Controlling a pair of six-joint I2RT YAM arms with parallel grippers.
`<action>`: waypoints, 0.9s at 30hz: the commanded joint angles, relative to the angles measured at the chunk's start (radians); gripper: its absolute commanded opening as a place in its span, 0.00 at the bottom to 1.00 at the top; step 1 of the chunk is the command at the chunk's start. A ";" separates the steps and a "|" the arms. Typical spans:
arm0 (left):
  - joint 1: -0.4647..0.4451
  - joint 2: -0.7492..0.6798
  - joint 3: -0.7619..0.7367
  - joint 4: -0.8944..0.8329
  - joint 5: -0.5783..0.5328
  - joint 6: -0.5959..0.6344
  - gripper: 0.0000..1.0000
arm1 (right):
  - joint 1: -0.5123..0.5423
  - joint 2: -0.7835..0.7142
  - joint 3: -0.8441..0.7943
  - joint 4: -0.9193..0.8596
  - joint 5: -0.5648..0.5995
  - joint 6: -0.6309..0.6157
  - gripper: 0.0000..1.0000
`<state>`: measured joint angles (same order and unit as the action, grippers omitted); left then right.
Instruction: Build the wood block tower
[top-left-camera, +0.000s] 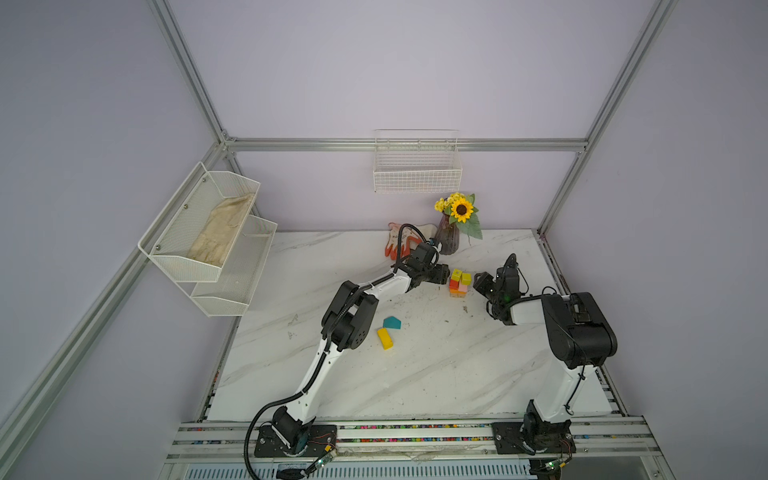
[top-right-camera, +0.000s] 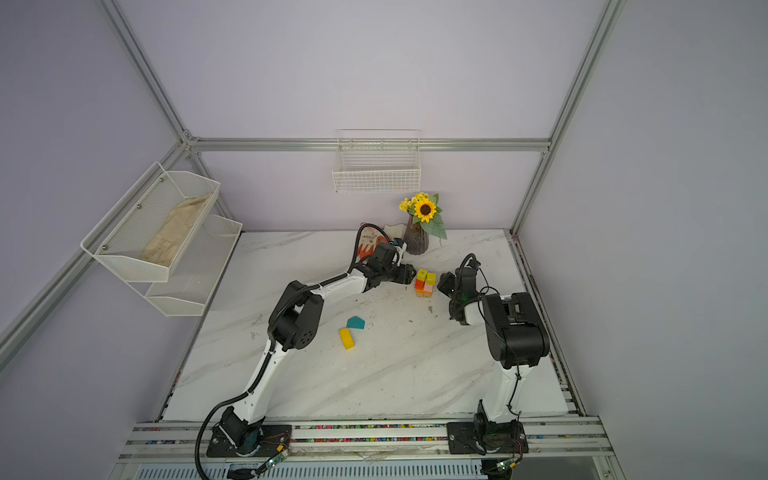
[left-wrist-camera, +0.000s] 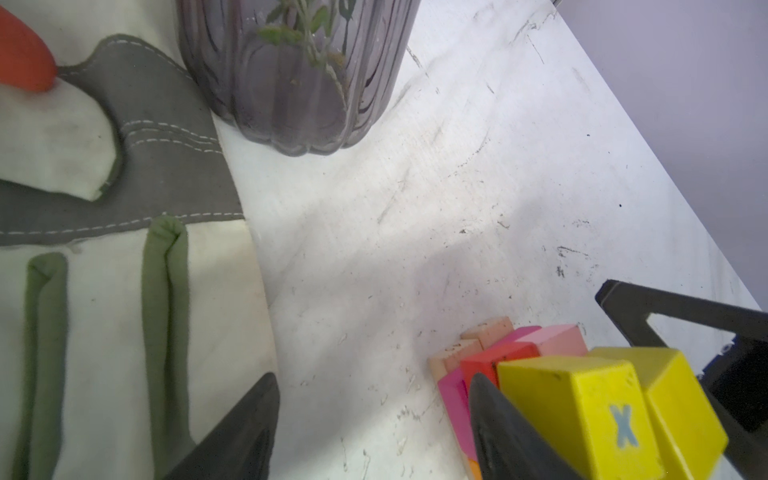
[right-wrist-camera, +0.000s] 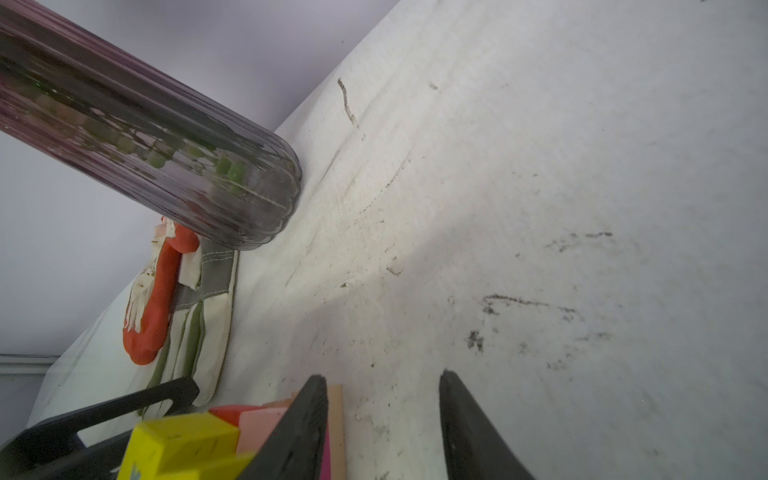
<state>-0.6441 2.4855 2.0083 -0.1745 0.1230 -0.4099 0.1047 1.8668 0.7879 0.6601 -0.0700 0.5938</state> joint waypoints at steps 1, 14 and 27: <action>-0.008 -0.031 0.064 0.013 0.032 -0.016 0.70 | 0.002 -0.004 0.009 -0.003 -0.008 -0.008 0.47; -0.020 -0.075 0.008 0.015 0.034 -0.009 0.69 | 0.029 -0.020 0.003 -0.028 -0.005 -0.018 0.46; -0.020 -0.124 -0.070 0.029 0.000 -0.017 0.68 | 0.041 0.010 0.040 -0.059 -0.022 -0.028 0.46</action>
<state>-0.6582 2.4535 1.9877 -0.1753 0.1333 -0.4099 0.1368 1.8668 0.7952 0.6270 -0.0784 0.5777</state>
